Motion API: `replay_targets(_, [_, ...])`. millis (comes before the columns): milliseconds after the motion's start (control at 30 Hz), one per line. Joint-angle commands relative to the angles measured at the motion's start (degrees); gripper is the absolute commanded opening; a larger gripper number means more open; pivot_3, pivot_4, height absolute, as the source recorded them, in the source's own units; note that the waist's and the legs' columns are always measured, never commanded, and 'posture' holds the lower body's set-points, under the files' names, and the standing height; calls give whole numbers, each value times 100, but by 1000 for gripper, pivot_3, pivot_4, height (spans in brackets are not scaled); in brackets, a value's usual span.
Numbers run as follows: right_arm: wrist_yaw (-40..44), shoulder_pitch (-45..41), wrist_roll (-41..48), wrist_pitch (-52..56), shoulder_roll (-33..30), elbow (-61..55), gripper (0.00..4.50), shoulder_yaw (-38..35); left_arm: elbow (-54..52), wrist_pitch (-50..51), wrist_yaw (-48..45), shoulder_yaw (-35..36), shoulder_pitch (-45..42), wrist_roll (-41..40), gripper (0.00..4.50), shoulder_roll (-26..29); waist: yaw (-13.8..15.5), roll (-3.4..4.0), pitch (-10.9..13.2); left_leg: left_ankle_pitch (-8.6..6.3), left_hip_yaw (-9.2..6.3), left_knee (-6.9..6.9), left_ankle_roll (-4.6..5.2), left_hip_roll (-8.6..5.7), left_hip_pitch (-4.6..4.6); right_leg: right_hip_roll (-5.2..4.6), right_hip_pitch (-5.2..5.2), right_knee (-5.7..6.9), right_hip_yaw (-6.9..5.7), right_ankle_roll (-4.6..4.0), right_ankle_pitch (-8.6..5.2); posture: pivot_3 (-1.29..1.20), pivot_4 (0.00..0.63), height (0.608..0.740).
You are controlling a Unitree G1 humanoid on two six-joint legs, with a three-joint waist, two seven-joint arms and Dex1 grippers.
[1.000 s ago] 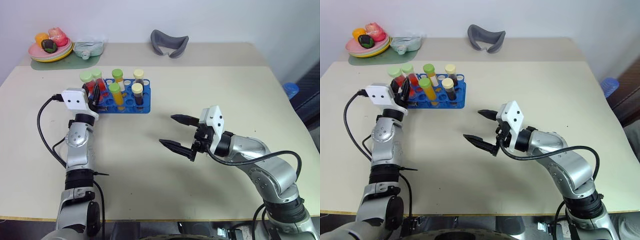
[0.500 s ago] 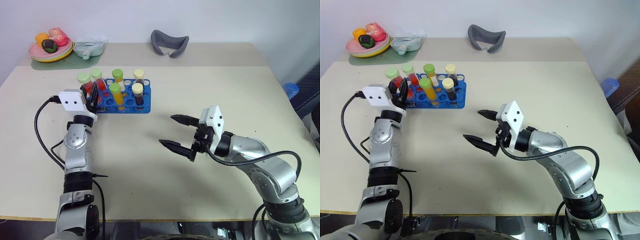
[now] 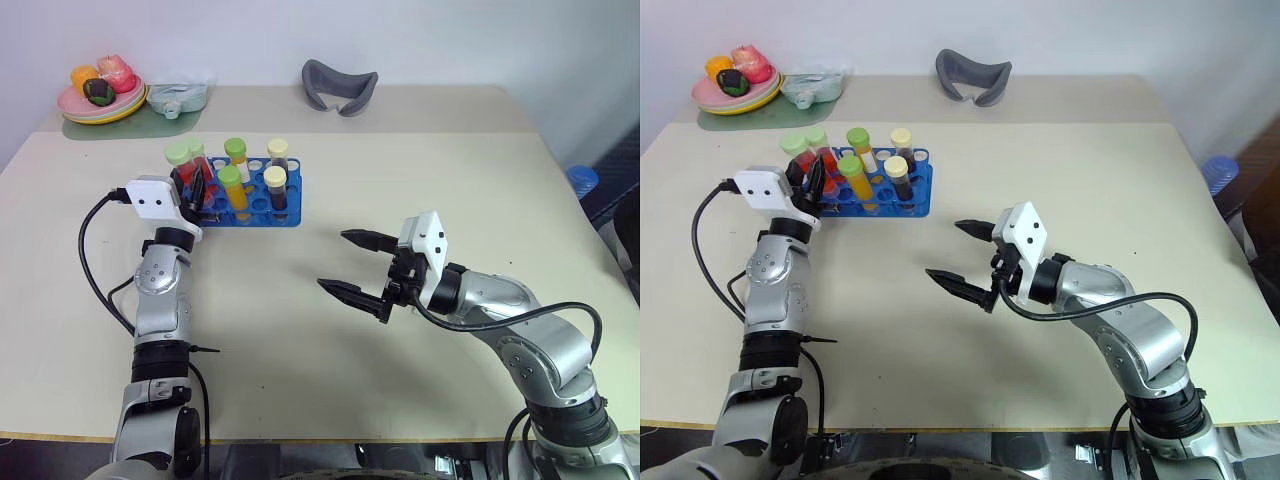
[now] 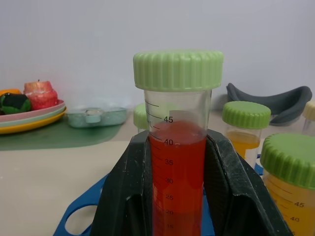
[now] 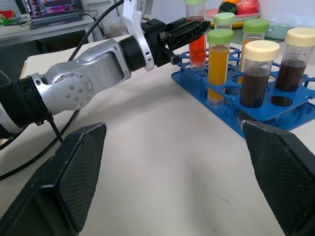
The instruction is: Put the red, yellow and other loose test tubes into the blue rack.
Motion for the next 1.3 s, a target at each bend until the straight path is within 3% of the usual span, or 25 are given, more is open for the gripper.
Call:
replay_targets(33, [23, -15, 54, -99, 37, -191, 4500, -50, -16, -2, 84, 27, 19, 34, 959, 64, -2, 0, 0, 0, 0, 0, 0, 0, 0, 0, 0, 0, 0, 0, 0, 0, 150, 740])
replay_targets(1300, [107, -57, 65, -73, -8, -178, 4500, -65, -29, 81, 174, -8, 220, -4, 959, 64, -4, 3, -2, 0, 0, -1, 0, 0, 3, 0, 3, -1, 0, 0, 0, 0, 150, 740])
